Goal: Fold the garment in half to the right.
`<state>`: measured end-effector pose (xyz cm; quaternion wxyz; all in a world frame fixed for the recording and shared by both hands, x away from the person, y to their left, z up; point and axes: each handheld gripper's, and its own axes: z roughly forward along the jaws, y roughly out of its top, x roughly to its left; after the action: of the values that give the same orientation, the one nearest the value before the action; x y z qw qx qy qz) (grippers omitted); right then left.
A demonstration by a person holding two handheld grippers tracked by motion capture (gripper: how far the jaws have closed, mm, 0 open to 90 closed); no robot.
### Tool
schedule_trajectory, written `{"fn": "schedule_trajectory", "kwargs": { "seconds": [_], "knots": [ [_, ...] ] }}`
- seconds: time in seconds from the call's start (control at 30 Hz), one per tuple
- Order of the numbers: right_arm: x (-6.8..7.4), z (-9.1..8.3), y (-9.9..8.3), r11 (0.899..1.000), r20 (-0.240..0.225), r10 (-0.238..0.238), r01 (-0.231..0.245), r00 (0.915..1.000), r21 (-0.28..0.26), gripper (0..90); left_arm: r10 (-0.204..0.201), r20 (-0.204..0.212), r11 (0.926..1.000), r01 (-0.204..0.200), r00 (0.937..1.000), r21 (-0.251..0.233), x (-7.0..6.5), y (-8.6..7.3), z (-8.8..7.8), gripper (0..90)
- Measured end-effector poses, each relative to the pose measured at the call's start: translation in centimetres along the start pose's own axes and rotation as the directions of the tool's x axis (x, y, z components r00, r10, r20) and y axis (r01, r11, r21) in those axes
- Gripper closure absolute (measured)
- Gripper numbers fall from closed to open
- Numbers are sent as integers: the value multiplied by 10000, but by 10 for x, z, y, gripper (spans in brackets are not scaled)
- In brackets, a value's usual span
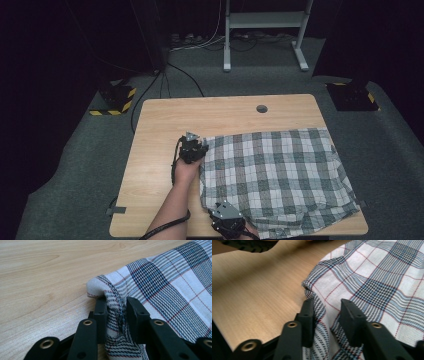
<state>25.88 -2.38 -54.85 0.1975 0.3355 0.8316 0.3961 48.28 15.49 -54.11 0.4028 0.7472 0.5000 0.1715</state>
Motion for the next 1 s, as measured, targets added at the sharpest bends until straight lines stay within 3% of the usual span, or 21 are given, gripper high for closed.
{"fn": "schedule_trajectory", "kwargs": {
  "seconds": [0.03,0.5,0.63,0.83,1.0],
  "knots": [
    [-2,1,1,10000,85,35,-35,10000,25,698,24,-26,10000,-24,10000,3,0,0,0,714],
    [-8,1,3,9997,-106,230,-229,9997,130,812,-322,183,9995,321,9993,65,2,1,-1,734],
    [-8,-1,4,9998,-370,135,-130,9992,128,830,-917,464,9958,916,9947,37,7,0,-5,762],
    [-6,-13,13,9992,-291,-258,249,9992,-298,839,-928,520,9955,936,9943,-140,8,4,-13,776],
    [-9,-23,17,9981,-329,-101,81,9994,-614,841,-1014,493,9944,1028,9936,-263,8,8,-23,778]
  ]
}}
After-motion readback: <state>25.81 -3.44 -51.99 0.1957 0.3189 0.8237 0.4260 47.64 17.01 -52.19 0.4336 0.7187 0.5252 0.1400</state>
